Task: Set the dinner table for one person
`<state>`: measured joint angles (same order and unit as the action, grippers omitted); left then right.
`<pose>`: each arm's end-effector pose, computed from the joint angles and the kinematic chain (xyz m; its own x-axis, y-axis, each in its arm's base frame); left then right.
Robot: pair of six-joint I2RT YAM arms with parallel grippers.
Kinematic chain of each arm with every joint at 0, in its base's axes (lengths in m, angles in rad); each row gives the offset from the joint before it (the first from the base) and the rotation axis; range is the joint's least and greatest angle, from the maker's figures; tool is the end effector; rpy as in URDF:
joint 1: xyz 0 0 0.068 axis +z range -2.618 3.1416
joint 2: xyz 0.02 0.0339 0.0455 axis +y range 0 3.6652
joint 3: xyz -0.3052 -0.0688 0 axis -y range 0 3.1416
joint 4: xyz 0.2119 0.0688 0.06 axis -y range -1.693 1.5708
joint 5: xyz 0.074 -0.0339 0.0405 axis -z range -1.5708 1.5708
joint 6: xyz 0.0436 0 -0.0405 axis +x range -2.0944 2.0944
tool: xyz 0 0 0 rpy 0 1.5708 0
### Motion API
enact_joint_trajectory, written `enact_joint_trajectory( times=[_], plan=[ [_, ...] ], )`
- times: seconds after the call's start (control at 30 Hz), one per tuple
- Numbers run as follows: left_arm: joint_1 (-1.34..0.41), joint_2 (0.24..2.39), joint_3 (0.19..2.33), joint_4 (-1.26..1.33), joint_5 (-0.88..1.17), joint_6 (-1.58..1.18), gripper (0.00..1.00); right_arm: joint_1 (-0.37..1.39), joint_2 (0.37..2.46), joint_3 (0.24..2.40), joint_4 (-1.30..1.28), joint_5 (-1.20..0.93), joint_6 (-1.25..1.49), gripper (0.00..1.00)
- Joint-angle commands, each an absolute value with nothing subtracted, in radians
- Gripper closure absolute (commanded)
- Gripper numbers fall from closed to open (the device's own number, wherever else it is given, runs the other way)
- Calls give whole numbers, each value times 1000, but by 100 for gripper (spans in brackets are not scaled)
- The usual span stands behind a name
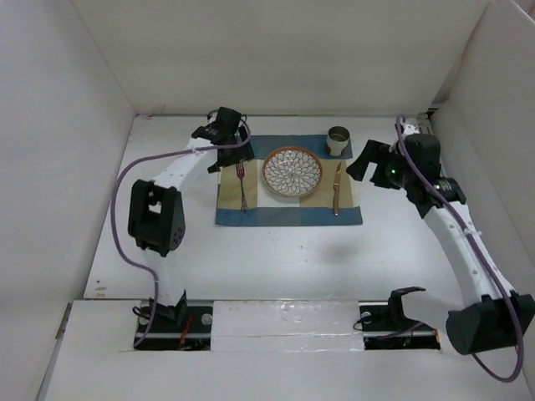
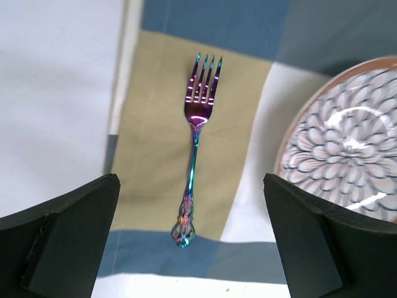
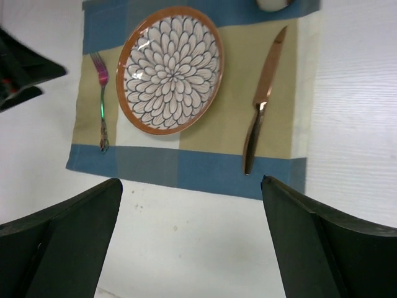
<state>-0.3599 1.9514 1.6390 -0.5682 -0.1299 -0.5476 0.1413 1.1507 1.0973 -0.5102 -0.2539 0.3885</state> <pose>0.4027 -0.1455 0.2984 -0.7578 -0.2664 -0.5956 -0.1435 0.9585 -0.2462 0.2049 0.0402 0.3787 -0.6208 0.2820 -0.7315 -0.1204 0.8877 0.4444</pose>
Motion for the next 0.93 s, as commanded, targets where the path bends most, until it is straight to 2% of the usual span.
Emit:
enact_joint_trajectory(
  times=[0.0,0.13,0.27,0.4,0.6,0.9],
  plan=[
    [-371,1758,1603,-601,-265,-572,0,167,1011,1229,-667,-102,344,0],
    [-385,1505,1479,-585,-345,-592,0,239,812,1284,-780,208,353,0],
    [-385,1109,1326,-549,-385,-604,0,267,648,1304,-863,209,353,0],
    [-385,845,1238,-577,-469,-577,0,276,565,1367,-994,270,341,0],
    [-385,605,1197,-705,-580,-566,0,311,499,1457,-1120,354,314,0],
    [-385,500,1187,-770,-607,-566,0,341,465,1529,-1177,410,324,0]
  ],
)
